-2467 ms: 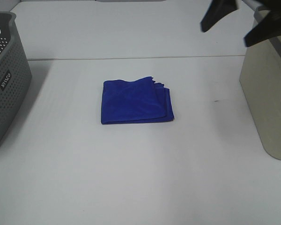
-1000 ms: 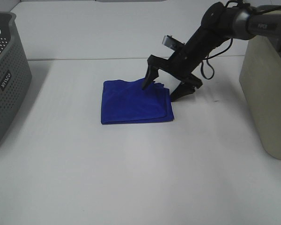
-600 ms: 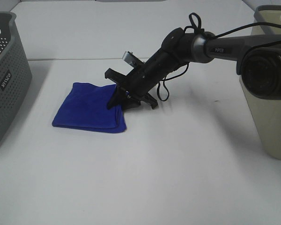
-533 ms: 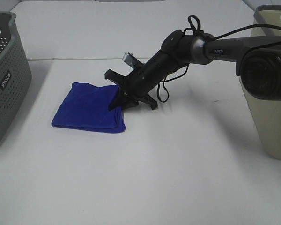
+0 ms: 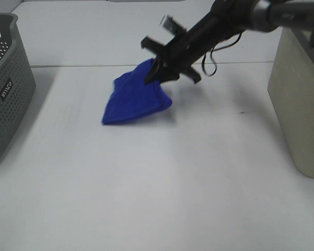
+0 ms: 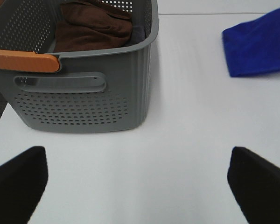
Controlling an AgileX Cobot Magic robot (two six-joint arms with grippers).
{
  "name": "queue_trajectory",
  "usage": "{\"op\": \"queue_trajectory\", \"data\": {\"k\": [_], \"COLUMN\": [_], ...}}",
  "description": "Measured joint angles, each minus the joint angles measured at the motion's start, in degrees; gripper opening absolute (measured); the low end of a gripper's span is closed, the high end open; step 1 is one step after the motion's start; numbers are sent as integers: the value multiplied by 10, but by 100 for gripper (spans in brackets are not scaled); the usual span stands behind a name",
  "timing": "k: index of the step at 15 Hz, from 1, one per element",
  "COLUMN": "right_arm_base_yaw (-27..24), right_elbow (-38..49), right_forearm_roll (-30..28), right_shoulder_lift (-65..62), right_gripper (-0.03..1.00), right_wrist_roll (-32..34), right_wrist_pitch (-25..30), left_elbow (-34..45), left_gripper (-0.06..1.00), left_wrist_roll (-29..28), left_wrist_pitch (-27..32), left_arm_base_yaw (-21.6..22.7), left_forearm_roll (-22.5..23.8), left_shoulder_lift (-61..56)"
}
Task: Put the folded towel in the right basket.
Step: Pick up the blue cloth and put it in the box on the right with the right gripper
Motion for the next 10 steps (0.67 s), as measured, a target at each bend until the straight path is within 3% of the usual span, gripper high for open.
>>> {"op": "queue_trajectory", "data": {"k": [2, 4, 5, 6, 7, 10], "right_arm_base_yaw": [-53, -132, -132, -195, -225, -301], "right_elbow": [0, 0, 0, 0, -1, -1], "right_forearm_roll": [-1, -19, -19, -48, -72, -184], "right_shoulder_lift": [-86, -190, -190, -260, -290, -333], "right_gripper": [10, 10, 10, 10, 10, 10], "right_wrist_roll": [-1, -1, -1, -1, -1, 15], "right_wrist_pitch": [10, 57, 57, 100, 117, 129], "left_elbow": [0, 0, 0, 0, 0, 0], "left_gripper": [97, 97, 97, 97, 97, 97], "left_wrist_roll": [0, 0, 0, 0, 0, 0], "left_wrist_pitch": [0, 0, 0, 0, 0, 0], "left_arm_base_yaw": [0, 0, 0, 0, 0, 0], "left_forearm_roll": [0, 0, 0, 0, 0, 0], "left_shoulder_lift": [0, 0, 0, 0, 0, 0]}}
